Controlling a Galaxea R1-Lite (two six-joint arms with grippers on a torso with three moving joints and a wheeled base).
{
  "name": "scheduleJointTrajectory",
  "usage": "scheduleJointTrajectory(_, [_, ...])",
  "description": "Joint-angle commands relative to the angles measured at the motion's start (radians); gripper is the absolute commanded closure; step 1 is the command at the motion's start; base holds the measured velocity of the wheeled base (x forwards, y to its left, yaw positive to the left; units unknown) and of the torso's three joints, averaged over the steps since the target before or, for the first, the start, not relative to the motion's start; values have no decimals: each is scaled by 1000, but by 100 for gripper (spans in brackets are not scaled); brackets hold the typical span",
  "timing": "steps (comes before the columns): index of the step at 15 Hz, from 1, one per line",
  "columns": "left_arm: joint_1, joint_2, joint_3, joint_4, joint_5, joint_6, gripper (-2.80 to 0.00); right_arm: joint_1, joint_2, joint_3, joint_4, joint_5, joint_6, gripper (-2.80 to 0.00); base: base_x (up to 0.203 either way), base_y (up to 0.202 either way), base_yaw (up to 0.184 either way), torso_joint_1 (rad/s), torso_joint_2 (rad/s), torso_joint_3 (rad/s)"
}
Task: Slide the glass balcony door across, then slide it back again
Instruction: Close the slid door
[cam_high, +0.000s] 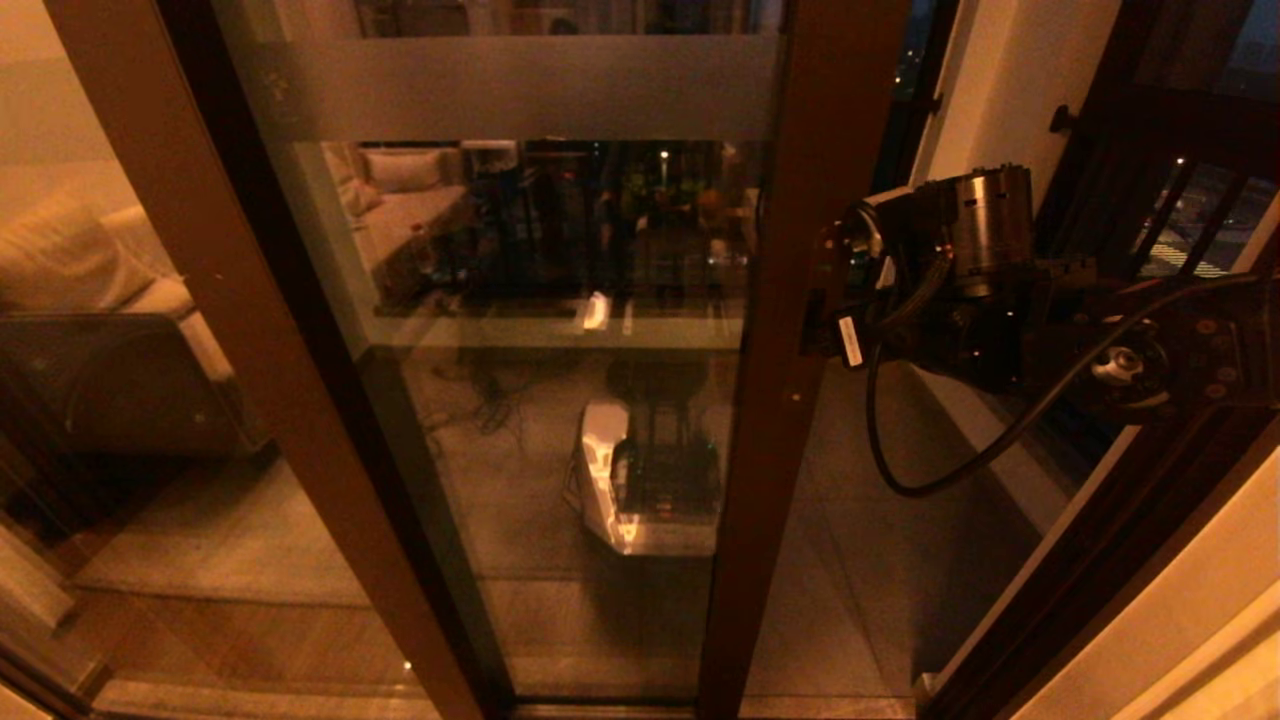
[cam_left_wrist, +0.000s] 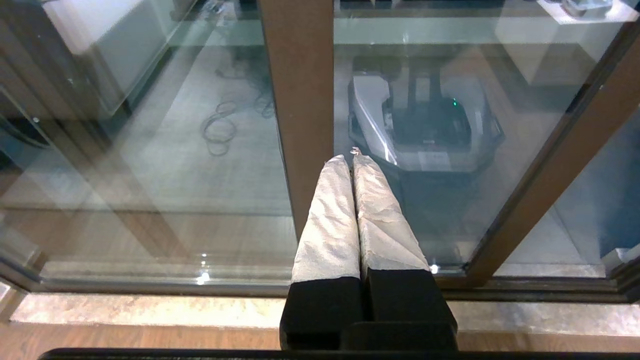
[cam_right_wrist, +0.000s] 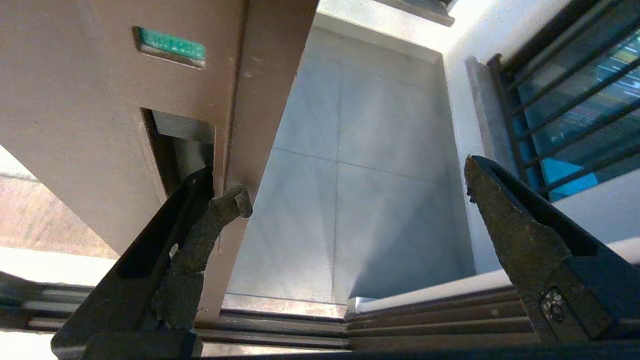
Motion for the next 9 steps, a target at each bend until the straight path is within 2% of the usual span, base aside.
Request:
scheduleJointTrajectory(1, [0,1,0,1,0,0,0,-3,2,1,-4,0,-2,-280,0,0,0,0,0,0])
scheduleJointTrajectory(6, [0,1,0,1,0,0,0,-40,-1,12,-6,0,-2,-280,0,0,0,0,0,0])
scheduleJointTrajectory(9, [0,1,0,1,0,0,0,-39,-15,64,-81,0,-9,-280,0,0,0,0,0,0])
